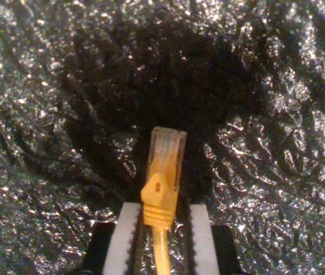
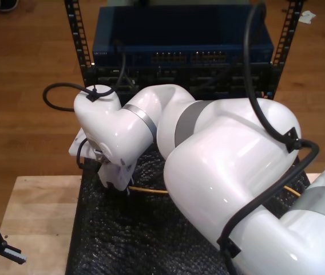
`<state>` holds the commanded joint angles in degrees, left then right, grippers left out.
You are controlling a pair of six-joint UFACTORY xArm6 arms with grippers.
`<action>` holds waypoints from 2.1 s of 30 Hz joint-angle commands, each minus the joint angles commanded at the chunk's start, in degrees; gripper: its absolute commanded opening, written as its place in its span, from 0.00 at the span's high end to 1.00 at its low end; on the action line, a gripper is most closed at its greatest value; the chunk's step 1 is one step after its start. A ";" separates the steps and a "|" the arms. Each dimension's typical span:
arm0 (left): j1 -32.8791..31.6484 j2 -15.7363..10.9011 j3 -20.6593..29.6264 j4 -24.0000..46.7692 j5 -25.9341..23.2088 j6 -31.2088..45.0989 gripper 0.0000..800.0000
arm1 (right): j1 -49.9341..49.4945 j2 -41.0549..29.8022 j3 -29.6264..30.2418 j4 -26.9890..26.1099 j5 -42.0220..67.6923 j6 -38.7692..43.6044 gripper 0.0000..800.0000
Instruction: Grab the cable and plug it in
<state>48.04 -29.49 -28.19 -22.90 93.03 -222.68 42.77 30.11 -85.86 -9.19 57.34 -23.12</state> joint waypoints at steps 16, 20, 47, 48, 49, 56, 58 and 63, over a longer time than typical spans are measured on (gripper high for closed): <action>0.00 0.09 0.00 0.00 0.00 0.00 0.00 | 0.09 0.79 -0.88 0.00 0.00 0.00 0.81; 0.00 0.00 0.00 0.00 0.00 0.00 0.00 | 0.00 1.41 -1.23 -0.09 0.00 0.00 0.94; 0.00 0.09 -0.35 0.00 0.44 -0.09 0.00 | -1.41 -5.54 -4.04 6.33 7.82 -25.58 1.00; 0.00 0.09 -0.35 -0.09 0.44 0.00 0.00 | -1.58 -6.24 -4.04 7.56 8.97 -27.08 1.00; 0.00 0.09 -0.35 -0.09 0.53 0.00 0.00 | -1.85 -7.21 -3.96 9.05 10.20 -28.66 1.00; -0.09 0.09 -0.44 -0.18 0.97 0.00 0.00 | -4.48 -12.13 -1.85 11.52 14.86 -32.97 1.00; -0.09 0.09 -0.62 -0.88 1.76 0.00 0.00 | -5.36 -14.33 -0.62 11.52 15.21 -34.11 0.99; -0.18 0.18 -1.67 -2.64 3.96 0.00 0.00 | -8.09 -20.84 5.54 14.15 15.21 -37.27 0.99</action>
<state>47.87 -29.32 -29.86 -25.54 96.99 -222.68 34.68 9.27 -80.32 4.97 72.55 -60.40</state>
